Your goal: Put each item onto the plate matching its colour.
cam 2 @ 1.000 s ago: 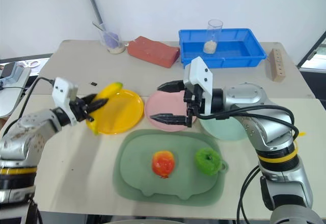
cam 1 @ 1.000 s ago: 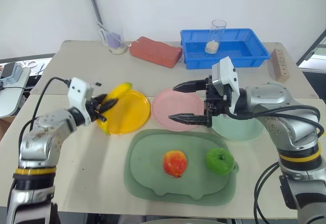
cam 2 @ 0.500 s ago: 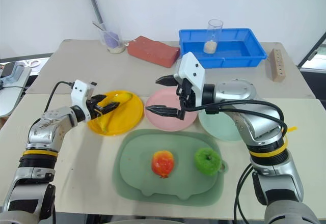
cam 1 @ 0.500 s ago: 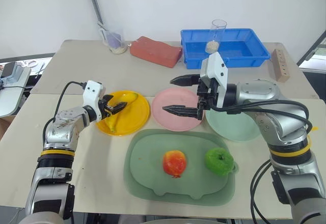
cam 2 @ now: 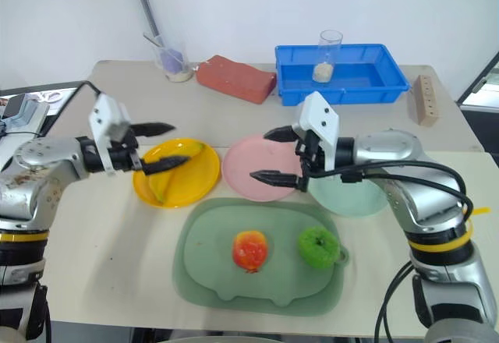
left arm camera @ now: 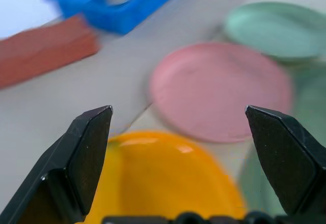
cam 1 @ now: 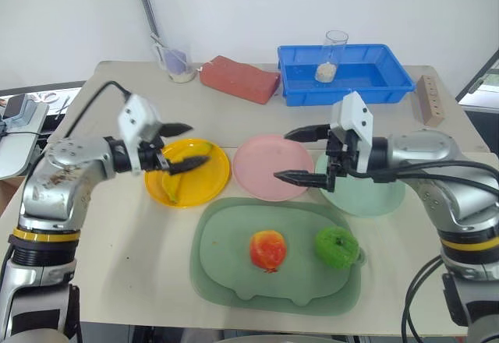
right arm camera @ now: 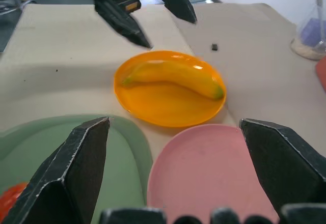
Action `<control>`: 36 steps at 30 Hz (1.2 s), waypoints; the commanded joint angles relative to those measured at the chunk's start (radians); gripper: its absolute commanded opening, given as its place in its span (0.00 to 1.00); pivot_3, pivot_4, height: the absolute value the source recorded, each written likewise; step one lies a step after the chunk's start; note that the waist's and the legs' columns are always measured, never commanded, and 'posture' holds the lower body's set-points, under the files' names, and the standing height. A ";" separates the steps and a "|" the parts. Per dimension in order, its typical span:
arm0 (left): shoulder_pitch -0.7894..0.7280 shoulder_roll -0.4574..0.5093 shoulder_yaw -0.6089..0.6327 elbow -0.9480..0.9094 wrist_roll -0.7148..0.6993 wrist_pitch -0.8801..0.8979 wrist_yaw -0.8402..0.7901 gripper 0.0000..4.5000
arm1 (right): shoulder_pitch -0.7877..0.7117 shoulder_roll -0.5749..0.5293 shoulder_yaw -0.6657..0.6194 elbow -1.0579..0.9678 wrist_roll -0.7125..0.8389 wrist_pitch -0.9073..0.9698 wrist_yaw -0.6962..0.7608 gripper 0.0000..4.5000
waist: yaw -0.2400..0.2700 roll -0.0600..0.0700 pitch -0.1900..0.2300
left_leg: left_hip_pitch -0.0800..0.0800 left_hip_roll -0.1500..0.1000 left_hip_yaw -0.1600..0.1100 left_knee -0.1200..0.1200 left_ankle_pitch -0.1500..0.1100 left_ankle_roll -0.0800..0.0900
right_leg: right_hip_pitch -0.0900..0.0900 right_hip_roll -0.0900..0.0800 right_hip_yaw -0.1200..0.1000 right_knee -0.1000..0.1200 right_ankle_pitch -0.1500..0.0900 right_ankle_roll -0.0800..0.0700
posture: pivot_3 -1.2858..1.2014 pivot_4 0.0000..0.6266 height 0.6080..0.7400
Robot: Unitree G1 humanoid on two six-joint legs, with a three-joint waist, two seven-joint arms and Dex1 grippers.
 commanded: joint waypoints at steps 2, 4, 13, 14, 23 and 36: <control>0.065 0.020 -0.077 -0.155 -0.008 -0.077 -0.110 0.99 | 0.046 -0.054 -0.077 -0.107 0.099 0.054 0.031 1.00 | -0.002 0.000 0.000 | 0.000 0.000 0.000 0.000 0.000 0.000 | 0.000 0.000 0.000 0.000 0.000 0.000 | 0.52 0.24 1.00; 0.089 0.010 -0.121 -0.179 0.006 -0.117 -0.144 0.99 | 0.090 -0.088 -0.085 -0.136 0.101 0.051 0.045 1.00 | -0.001 0.000 0.000 | 0.001 0.001 -0.001 0.000 0.000 0.000 | 0.000 0.001 0.000 0.001 0.000 0.000 | 0.52 0.24 1.00; 0.102 -0.112 -0.334 -0.059 0.174 -0.390 -0.219 0.99 | 0.243 -0.177 -0.156 -0.241 0.138 0.065 0.031 1.00 | 0.004 -0.001 0.001 | 0.000 0.000 -0.001 0.002 0.000 0.000 | -0.002 0.000 0.001 -0.003 0.000 0.000 | 0.52 0.24 1.00; 0.098 -0.122 -0.341 -0.047 0.182 -0.401 -0.220 0.99 | 0.254 -0.184 -0.163 -0.248 0.144 0.065 0.033 1.00 | 0.004 -0.001 0.001 | 0.000 0.000 -0.001 0.002 0.000 0.001 | -0.002 0.001 0.001 -0.003 0.000 0.000 | 0.52 0.24 1.00; 0.071 -0.211 -0.426 0.092 0.289 -0.533 -0.225 0.99 | 0.406 -0.305 -0.206 -0.368 0.157 0.036 0.106 1.00 | 0.001 -0.003 0.002 | 0.001 0.000 -0.001 0.002 0.000 0.001 | 0.004 0.001 0.001 -0.003 0.000 0.000 | 0.52 0.24 1.00; 0.021 -0.266 -0.427 0.133 0.309 -0.524 -0.213 0.74 | 0.424 -0.317 -0.196 -0.376 0.143 0.000 0.096 1.00 | 0.003 -0.004 0.003 | 0.000 0.000 -0.001 0.004 0.000 0.001 | 0.005 0.001 0.000 -0.003 -0.001 0.000 | 0.52 0.24 1.00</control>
